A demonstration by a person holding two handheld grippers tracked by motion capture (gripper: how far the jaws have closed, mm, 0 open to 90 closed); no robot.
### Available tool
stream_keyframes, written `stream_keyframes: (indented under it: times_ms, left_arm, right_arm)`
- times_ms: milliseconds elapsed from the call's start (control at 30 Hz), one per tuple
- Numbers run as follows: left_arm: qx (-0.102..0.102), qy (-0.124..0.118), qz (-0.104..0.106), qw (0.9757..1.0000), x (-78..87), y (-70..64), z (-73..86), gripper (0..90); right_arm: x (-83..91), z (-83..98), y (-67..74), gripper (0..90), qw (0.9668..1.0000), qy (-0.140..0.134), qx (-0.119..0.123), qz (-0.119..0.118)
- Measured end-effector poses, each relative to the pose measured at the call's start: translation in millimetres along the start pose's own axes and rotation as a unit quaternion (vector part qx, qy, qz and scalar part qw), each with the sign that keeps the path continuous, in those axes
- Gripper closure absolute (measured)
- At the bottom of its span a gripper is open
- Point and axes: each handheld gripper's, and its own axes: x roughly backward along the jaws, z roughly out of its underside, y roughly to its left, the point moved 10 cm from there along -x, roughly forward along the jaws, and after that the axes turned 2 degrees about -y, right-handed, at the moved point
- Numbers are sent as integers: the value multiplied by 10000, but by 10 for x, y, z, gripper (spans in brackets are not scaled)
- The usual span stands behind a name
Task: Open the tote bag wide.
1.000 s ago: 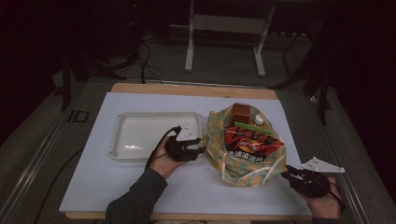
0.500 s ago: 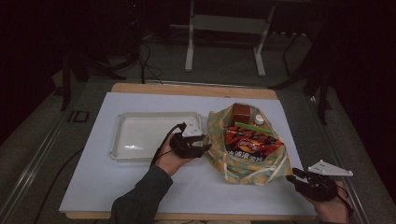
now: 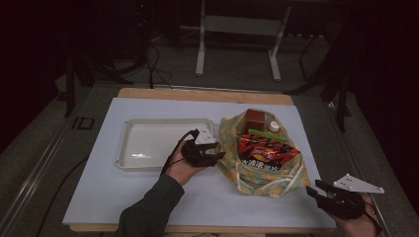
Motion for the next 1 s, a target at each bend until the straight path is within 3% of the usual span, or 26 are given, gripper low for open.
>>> stream_keyframes:
  times_ms: [400,800,1000]
  left_arm:
    - [-40,38,-22,10000,3,12,-4,542]
    - [-71,10,-12,10000,-3,-3,-45,542]
    - [-90,56,0,9999,-14,-13,-45,536]
  right_arm:
    - [117,-39,22,565,9999,-154,-8,-75]
    - [77,-216,72,584,9994,-321,85,-67]
    - [-49,-301,70,639,9993,-360,63,-41]
